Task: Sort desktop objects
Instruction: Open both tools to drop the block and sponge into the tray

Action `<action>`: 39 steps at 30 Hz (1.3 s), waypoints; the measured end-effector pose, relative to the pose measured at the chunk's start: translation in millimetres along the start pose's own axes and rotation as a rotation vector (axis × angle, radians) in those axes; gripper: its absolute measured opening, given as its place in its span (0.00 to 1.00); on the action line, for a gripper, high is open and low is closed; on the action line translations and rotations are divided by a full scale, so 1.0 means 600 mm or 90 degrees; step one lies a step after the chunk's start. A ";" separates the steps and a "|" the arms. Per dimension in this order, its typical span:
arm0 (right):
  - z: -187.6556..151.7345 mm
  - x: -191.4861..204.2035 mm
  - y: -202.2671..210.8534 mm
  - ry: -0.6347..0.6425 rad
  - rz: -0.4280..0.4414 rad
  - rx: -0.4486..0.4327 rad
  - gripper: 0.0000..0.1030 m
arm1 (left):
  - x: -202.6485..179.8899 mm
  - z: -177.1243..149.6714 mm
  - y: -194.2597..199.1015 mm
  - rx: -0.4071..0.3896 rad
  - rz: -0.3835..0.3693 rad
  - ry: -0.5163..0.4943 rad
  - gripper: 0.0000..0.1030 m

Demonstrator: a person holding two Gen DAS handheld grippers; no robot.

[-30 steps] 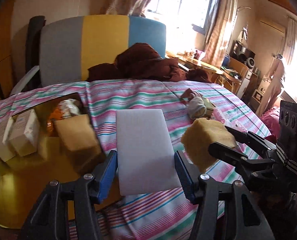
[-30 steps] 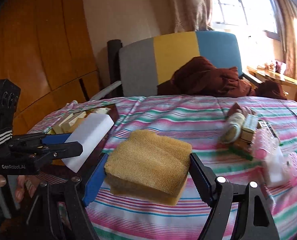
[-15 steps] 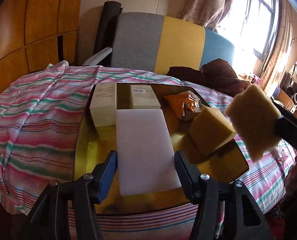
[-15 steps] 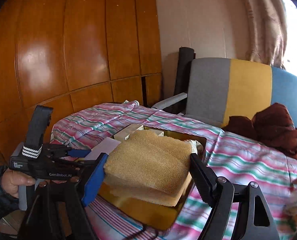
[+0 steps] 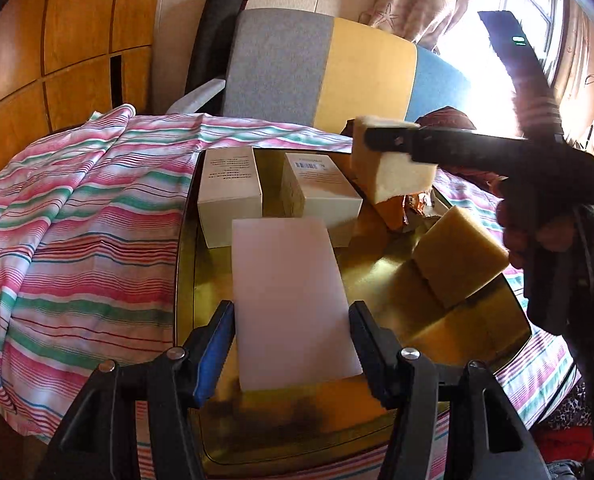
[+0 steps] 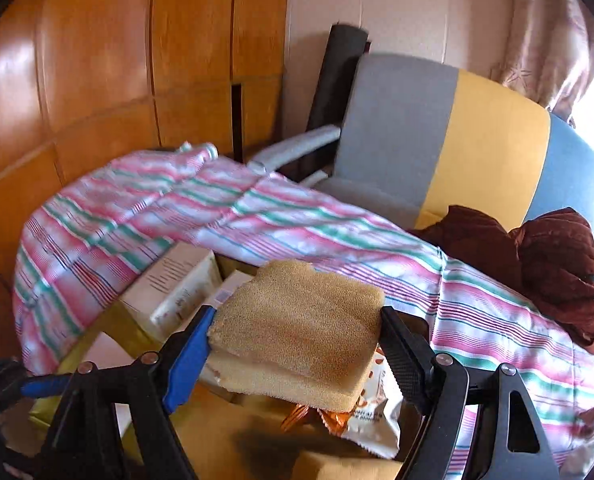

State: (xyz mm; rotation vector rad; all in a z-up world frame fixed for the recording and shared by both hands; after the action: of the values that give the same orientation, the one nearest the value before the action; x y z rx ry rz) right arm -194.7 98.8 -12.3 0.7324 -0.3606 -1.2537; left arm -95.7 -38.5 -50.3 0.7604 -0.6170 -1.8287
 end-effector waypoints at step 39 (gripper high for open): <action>-0.109 -0.080 0.193 -0.094 0.079 -0.160 1.00 | -0.003 0.027 -0.028 0.024 0.054 -0.017 0.68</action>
State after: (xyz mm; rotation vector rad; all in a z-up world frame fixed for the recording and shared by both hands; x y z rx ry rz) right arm -84.0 178.8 25.1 0.3980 -0.3561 -1.2113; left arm -117.4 -29.6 -51.3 0.7251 -0.6920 -1.7555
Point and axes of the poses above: each gripper's, at about its wrist camera, not at the fingertips, and y roughly against the way its jaws point, x to its left, z to its top, the point moved 3 cm from there along -y, roughly the way its jaws point, and after that the axes turned 3 degrees about -z, right-handed, at the moved point
